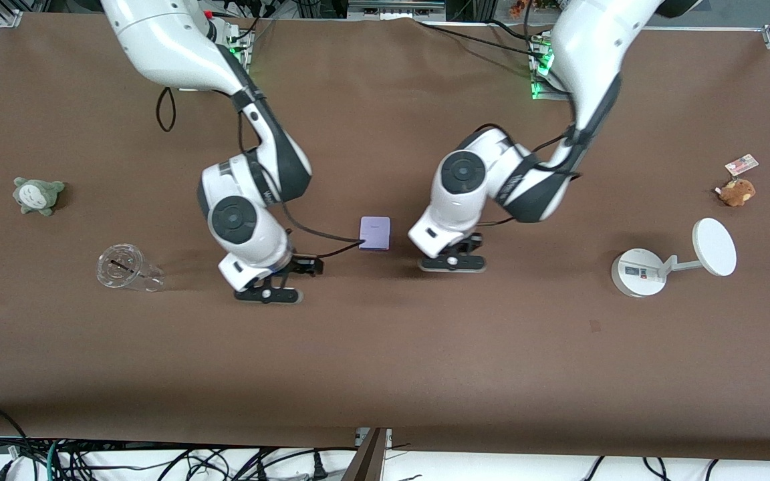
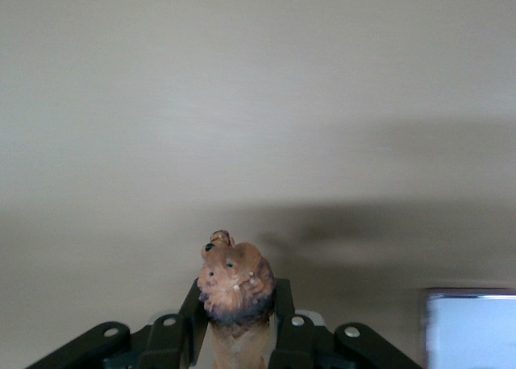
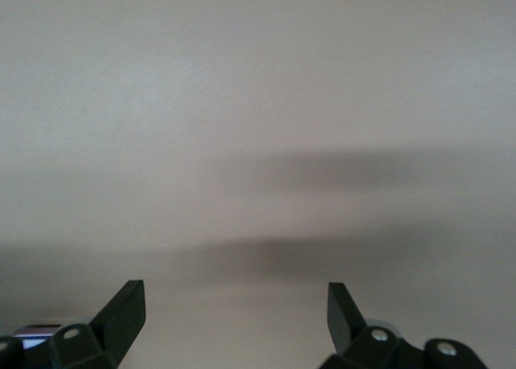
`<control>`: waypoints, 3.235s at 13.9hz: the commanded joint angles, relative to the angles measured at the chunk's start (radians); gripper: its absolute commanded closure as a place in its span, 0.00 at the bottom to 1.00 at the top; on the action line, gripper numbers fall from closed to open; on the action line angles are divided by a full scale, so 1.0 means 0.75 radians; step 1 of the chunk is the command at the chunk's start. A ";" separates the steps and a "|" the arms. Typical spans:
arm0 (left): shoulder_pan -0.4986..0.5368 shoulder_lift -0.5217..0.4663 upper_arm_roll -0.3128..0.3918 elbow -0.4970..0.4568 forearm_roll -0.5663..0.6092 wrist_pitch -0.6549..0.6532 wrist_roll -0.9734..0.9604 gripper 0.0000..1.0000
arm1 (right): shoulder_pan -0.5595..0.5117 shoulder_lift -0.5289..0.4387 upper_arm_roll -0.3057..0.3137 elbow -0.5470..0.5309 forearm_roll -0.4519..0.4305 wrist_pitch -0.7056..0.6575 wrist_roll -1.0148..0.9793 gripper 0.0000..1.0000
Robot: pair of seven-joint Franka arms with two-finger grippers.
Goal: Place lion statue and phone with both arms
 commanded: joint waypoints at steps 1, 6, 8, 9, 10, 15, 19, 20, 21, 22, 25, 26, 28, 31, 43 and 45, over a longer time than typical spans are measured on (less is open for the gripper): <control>0.161 -0.093 -0.013 -0.028 0.025 -0.113 0.183 0.87 | 0.089 0.037 -0.008 0.024 0.015 0.010 0.108 0.00; 0.413 -0.070 -0.007 -0.050 0.037 -0.111 0.355 0.87 | 0.288 0.133 -0.010 0.028 0.009 0.174 0.319 0.00; 0.499 -0.017 -0.007 -0.051 0.041 -0.092 0.449 0.87 | 0.331 0.166 -0.010 0.028 0.005 0.227 0.379 0.00; 0.512 -0.001 -0.007 -0.053 0.041 -0.060 0.486 0.87 | 0.335 0.172 -0.010 0.028 0.001 0.229 0.379 0.00; 0.526 0.003 -0.005 -0.081 0.039 -0.017 0.513 0.87 | 0.341 0.176 -0.010 0.028 -0.003 0.229 0.375 0.00; 0.593 0.005 -0.005 -0.171 0.148 0.123 0.521 0.84 | 0.341 0.193 -0.010 0.028 -0.011 0.233 0.368 0.00; 0.630 0.026 -0.005 -0.216 0.152 0.155 0.519 0.84 | 0.364 0.211 -0.010 0.028 -0.011 0.244 0.373 0.00; 0.636 0.030 -0.005 -0.220 0.154 0.157 0.521 0.84 | 0.364 0.215 -0.010 0.028 -0.011 0.244 0.373 0.00; 0.640 0.028 -0.005 -0.228 0.152 0.159 0.519 0.84 | 0.366 0.219 -0.010 0.028 -0.011 0.244 0.373 0.00; 0.643 0.024 -0.005 -0.235 0.154 0.157 0.519 0.84 | 0.368 0.223 -0.010 0.028 -0.011 0.244 0.373 0.00; 0.651 0.026 -0.005 -0.237 0.154 0.159 0.519 0.83 | 0.368 0.225 -0.012 0.028 -0.011 0.246 0.377 0.26; 0.663 0.028 -0.005 -0.243 0.154 0.167 0.519 0.83 | 0.368 0.225 -0.012 0.030 -0.009 0.246 0.377 0.56; 0.679 0.026 -0.005 -0.259 0.154 0.184 0.521 0.83 | 0.366 0.223 -0.018 0.030 -0.011 0.250 0.366 0.70; 0.679 0.028 -0.007 -0.263 0.154 0.184 0.511 0.63 | 0.290 0.178 -0.028 0.071 -0.007 0.199 0.279 0.70; 0.663 -0.344 -0.087 -0.226 0.129 -0.155 0.517 0.00 | -0.305 0.062 -0.079 0.014 -0.013 -0.153 -0.523 0.70; 0.679 -0.403 -0.146 -0.167 0.083 -0.298 0.519 0.00 | -0.338 0.064 -0.079 -0.015 -0.015 -0.127 -0.538 0.70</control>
